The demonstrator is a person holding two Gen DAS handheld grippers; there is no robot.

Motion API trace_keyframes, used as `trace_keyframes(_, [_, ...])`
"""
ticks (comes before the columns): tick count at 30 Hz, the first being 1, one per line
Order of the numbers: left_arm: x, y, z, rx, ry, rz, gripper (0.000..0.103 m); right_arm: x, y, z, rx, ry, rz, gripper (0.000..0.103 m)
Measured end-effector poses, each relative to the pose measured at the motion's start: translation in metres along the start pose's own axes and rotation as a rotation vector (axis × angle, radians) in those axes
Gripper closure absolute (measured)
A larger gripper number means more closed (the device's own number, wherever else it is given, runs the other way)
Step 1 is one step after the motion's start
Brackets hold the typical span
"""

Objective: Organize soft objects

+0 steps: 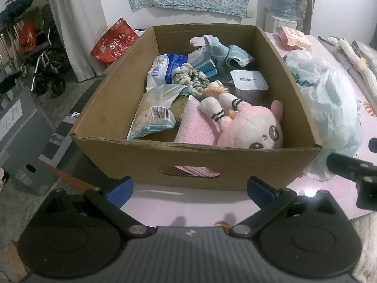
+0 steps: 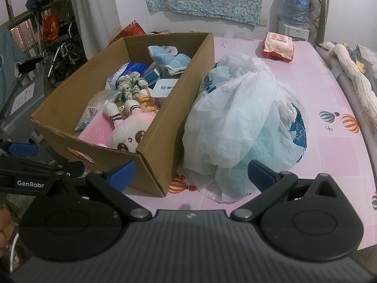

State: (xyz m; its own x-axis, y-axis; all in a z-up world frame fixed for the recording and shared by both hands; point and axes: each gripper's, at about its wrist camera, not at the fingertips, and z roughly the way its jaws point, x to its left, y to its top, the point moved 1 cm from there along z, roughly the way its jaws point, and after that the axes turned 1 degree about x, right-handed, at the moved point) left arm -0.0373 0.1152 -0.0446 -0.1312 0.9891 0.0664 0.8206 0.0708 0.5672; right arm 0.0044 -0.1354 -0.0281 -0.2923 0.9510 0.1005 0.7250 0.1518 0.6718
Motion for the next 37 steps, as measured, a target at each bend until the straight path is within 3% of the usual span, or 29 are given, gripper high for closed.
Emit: trace_keyframes(37, [0.0003, 0.0027, -0.0014, -0.005, 0.008, 0.010, 0.000, -0.0008, 0.0010, -0.0010, -0.007, 0.005, -0.008, 0.001])
